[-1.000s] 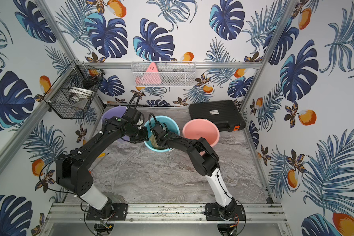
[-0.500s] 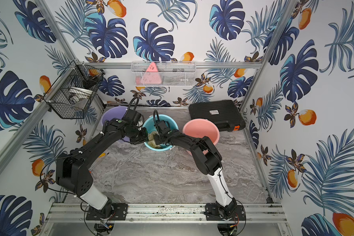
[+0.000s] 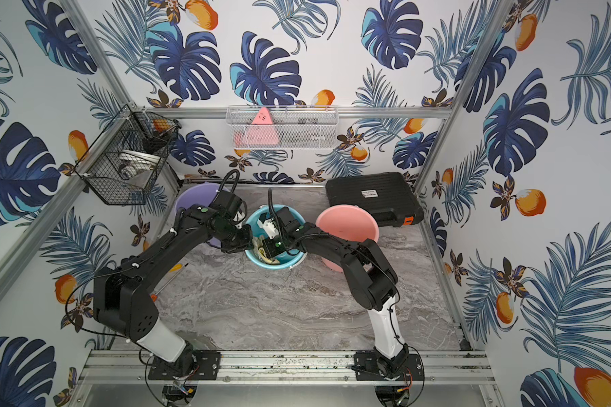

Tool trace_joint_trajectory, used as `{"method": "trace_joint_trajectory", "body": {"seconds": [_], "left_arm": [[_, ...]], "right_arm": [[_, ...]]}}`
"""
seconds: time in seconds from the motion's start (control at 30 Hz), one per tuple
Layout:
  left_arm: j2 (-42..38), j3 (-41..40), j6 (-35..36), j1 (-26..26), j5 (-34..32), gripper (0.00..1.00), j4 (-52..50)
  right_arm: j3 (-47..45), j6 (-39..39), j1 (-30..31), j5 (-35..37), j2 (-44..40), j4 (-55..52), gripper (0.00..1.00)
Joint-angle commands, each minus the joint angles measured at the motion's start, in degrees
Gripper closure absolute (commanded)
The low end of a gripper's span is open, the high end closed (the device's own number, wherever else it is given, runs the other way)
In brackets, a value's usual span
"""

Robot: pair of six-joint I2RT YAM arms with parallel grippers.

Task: Wipe the inside of the bucket with a cloth
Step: Wipe the dirt from the inside of the bucket.

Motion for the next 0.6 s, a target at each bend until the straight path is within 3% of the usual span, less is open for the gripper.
{"method": "trace_joint_trajectory", "body": {"seconds": [0.0, 0.17, 0.37, 0.47, 0.57], "left_arm": [[-0.7, 0.1, 2.1, 0.1, 3.1, 1.0, 2.1], [-1.2, -0.4, 1.8, 0.1, 5.1, 1.0, 2.5], [-1.9, -0.7, 2.7, 0.1, 6.3, 1.0, 1.7], [-2.0, -0.6, 3.1, 0.1, 6.8, 1.0, 1.2], [-1.7, -0.5, 3.6, 0.1, 7.1, 1.0, 0.6]], "right_arm": [[-3.0, 1.8, 0.3, 11.2, -3.4, 9.5, 1.0], [-7.8, 5.0, 1.0, 21.5, -6.4, 20.0, 1.0], [-11.7, 2.7, 5.0, 39.8, -8.8, 31.3, 1.0], [-9.5, 1.3, 6.4, 49.9, -7.4, 31.1, 1.0], [-8.6, 1.8, 6.4, 53.1, -6.8, 32.3, 1.0]]}}
